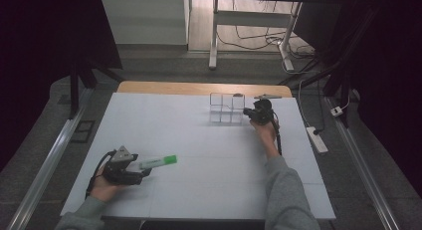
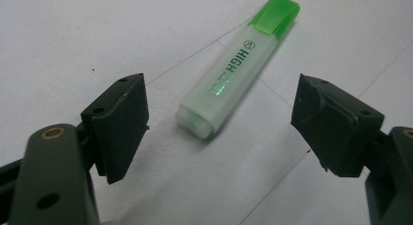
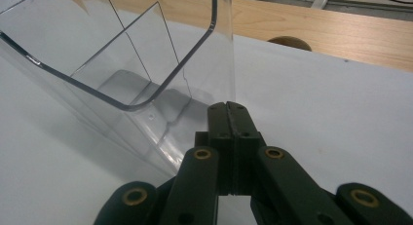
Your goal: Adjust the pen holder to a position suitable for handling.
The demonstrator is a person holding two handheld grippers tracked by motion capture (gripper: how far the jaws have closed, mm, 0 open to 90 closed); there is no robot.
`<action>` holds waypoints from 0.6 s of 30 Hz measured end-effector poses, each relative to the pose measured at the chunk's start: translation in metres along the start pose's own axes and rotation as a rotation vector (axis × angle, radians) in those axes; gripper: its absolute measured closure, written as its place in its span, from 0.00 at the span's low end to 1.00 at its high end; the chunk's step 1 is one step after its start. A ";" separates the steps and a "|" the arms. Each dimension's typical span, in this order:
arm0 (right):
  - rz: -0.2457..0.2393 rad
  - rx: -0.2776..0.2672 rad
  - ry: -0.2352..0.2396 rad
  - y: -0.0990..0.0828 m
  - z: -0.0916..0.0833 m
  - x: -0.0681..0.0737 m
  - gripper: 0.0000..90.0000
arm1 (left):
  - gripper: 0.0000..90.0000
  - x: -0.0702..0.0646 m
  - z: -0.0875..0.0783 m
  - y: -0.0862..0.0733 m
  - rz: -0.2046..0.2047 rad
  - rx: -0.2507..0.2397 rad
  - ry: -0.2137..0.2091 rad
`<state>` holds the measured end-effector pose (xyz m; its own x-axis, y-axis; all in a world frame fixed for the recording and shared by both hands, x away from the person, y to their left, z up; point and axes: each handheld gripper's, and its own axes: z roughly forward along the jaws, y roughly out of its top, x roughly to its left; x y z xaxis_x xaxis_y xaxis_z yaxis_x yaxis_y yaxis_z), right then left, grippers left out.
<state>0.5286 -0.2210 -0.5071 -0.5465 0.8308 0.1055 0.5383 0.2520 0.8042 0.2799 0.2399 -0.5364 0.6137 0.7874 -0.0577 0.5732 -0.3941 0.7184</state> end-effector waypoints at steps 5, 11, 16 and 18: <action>-0.016 0.005 0.001 0.003 0.006 0.009 0.99 | 0.24 0.000 0.000 0.000 -0.001 -0.002 0.000; -0.035 0.008 0.004 0.007 0.011 0.020 0.99 | 0.24 0.001 0.001 0.000 0.006 0.004 0.002; -0.036 0.007 0.017 0.008 0.014 0.025 0.99 | 0.24 0.000 0.001 0.000 0.012 0.006 0.006; -0.040 0.008 0.020 0.009 0.015 0.028 0.99 | 0.24 0.000 0.001 0.000 0.014 0.007 0.006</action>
<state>0.5278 -0.1881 -0.5063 -0.5799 0.8102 0.0851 0.5210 0.2885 0.8033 0.2803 0.2399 -0.5373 0.6185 0.7846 -0.0437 0.5684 -0.4083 0.7143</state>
